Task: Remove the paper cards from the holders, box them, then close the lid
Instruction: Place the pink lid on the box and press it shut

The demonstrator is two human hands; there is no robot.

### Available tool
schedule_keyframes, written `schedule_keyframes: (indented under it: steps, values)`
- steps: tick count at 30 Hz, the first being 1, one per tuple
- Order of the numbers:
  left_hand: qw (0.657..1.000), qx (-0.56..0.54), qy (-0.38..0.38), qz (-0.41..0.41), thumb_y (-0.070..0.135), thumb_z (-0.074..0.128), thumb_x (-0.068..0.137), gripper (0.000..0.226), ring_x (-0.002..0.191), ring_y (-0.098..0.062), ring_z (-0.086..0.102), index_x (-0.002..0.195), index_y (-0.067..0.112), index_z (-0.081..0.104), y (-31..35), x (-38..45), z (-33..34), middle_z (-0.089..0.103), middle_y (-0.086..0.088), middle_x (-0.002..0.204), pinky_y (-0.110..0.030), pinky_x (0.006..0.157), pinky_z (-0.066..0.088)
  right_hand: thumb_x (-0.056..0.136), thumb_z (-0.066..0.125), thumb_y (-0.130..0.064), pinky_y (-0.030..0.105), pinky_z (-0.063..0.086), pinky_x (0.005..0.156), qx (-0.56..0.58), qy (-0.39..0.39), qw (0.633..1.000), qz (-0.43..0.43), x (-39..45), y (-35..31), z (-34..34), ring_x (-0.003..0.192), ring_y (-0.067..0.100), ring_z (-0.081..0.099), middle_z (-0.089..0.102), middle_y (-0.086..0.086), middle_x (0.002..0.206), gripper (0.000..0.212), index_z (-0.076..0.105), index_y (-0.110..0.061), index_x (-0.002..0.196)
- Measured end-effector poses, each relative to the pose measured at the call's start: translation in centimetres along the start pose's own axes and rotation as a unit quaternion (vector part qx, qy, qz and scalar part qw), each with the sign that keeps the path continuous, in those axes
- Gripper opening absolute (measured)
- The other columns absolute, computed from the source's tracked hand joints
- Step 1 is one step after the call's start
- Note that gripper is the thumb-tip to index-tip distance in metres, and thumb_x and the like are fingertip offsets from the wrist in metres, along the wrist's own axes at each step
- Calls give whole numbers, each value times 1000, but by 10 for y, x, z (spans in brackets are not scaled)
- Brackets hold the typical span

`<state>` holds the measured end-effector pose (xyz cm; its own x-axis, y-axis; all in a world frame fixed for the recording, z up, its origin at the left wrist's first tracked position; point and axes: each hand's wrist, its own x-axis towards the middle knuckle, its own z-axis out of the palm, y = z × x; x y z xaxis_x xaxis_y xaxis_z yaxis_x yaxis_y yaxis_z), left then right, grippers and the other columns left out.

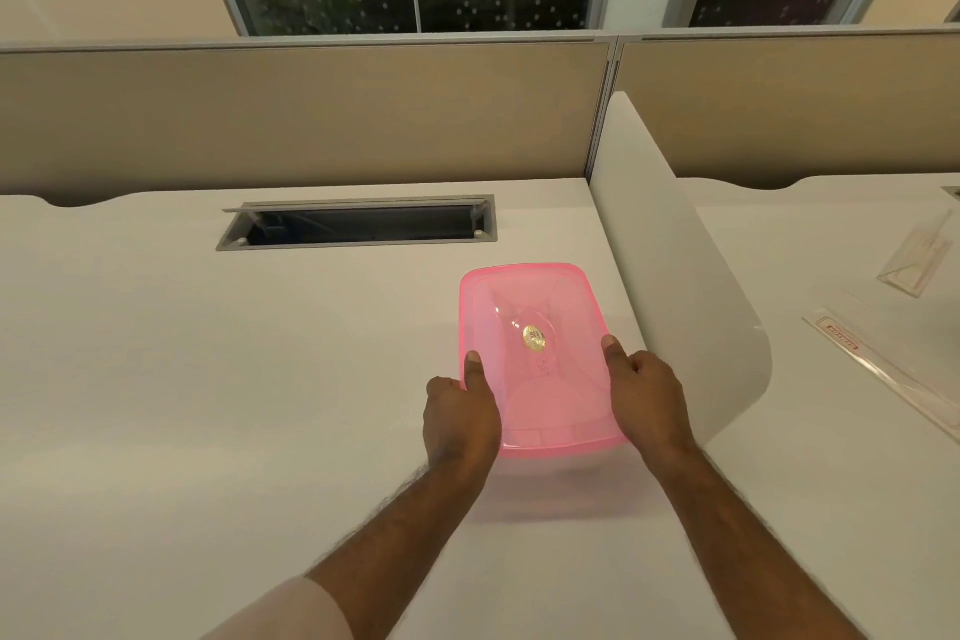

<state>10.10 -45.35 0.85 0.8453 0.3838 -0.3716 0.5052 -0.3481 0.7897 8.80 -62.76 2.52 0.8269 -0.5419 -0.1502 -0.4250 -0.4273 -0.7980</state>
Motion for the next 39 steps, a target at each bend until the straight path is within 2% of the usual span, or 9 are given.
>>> schedule_keyframes:
  steps: [9, 11, 17, 21, 26, 32, 36, 38, 39]
  values:
    - [1000, 6, 4, -7, 62, 34, 96, 59, 87, -30, 56, 108, 6, 50, 0, 1, 2, 58, -5, 98, -35, 71, 43, 71, 45, -84, 26, 33, 46, 42, -75, 990, 111, -47, 29, -14, 42, 20, 40, 39, 0, 52, 70, 34, -16, 61]
    - [1000, 8, 5, -5, 61, 34, 96, 59, 86, -29, 56, 109, 6, 49, -1, 1, 2, 57, -5, 97, -35, 70, 42, 71, 50, -82, 24, 29, 44, 94, -88, 985, 115, -55, 34, -16, 39, 17, 33, 32, 2, 54, 68, 32, -16, 65]
    - [1000, 8, -4, -2, 61, 33, 97, 57, 87, -30, 54, 113, 8, 48, 1, 1, 1, 56, -5, 101, -36, 72, 42, 85, 55, -61, 35, 22, 57, 149, -70, 986, 18, -59, 35, -16, 58, 22, 25, 26, 9, 63, 63, 29, -9, 63]
    - [1000, -7, -19, -14, 62, 34, 96, 48, 87, -29, 55, 104, 16, 41, 0, 1, 1, 55, -3, 98, -35, 71, 42, 88, 56, -56, 28, 19, 50, 186, -59, 981, 16, -59, 38, -10, 55, 22, 23, 24, 10, 61, 62, 30, -6, 60]
    - [999, -13, -21, -21, 64, 34, 95, 46, 84, -28, 52, 102, 19, 38, 0, 1, 2, 51, 0, 91, -35, 69, 40, 88, 57, -53, 18, 21, 40, 223, -66, 972, 31, -56, 42, -7, 40, 16, 21, 21, 2, 49, 57, 26, -20, 53]
    - [1000, -11, -14, -18, 64, 35, 95, 46, 86, -29, 53, 102, 19, 38, 0, 0, 3, 50, 0, 90, -36, 72, 42, 91, 54, -50, 19, 22, 39, 228, -73, 971, 13, -55, 43, -7, 39, 17, 23, 23, 11, 56, 56, 34, -7, 60]
    - [1000, -15, -10, -11, 63, 36, 95, 46, 85, -29, 54, 102, 17, 40, 0, -1, 1, 52, -2, 94, -36, 72, 44, 89, 53, -55, 30, 30, 49, 127, -34, 991, 27, -52, 36, -8, 49, 22, 31, 30, 10, 54, 58, 31, -13, 55]
    - [1000, -11, -8, -5, 62, 37, 95, 47, 86, -29, 54, 102, 16, 40, 0, -1, 0, 53, -2, 95, -36, 72, 44, 85, 48, -57, 34, 41, 59, -3, -6, 999, 36, -38, 25, -12, 58, 26, 47, 51, 7, 60, 53, 47, -11, 59]
    - [1000, -10, -7, -4, 62, 37, 95, 47, 86, -29, 55, 102, 15, 41, 0, -2, 0, 53, -2, 96, -36, 72, 44, 84, 46, -57, 34, 43, 66, -49, 5, 998, 42, -28, 17, -12, 68, 28, 53, 62, 11, 75, 52, 58, -8, 73]
